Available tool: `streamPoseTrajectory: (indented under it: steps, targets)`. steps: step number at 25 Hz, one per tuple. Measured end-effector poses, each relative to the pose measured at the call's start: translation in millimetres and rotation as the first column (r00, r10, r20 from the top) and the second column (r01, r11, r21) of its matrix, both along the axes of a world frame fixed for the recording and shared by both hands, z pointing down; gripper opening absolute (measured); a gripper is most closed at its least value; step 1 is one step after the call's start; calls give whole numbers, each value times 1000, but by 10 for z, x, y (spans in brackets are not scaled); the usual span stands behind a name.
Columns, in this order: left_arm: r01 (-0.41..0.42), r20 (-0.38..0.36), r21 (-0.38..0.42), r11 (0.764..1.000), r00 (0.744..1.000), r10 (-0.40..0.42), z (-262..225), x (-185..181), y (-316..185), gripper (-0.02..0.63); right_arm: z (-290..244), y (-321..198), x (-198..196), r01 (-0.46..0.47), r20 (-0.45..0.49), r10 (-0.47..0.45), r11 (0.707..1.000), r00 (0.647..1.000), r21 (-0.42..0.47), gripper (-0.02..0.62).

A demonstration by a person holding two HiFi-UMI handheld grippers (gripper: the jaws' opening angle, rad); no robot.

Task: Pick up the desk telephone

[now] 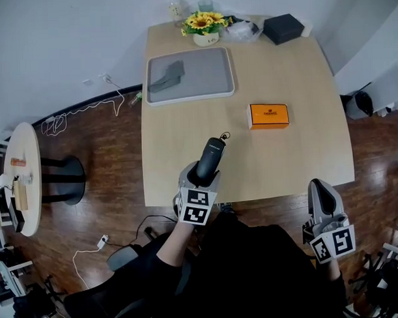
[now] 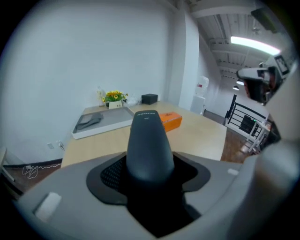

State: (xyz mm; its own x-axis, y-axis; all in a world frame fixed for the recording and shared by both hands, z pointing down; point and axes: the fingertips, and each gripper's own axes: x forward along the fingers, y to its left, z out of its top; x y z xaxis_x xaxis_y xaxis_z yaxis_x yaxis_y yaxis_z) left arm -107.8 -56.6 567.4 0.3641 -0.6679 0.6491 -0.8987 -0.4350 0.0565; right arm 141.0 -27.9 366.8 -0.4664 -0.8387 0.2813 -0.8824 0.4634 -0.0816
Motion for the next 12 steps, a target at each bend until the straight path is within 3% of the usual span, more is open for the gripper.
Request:
streamPoseTrajectory:
  steps: [5,12]
  targets:
    - [15,-6,175,985,1000,-14,-816,-48,-71,265,-34,-54,-27,21,-2,-21,1000,1000,22,11]
    - [2,18,359,933,1000,-9,-1772,305,-137,265,-160,-261,287,34,67,-39,997,997,71,9]
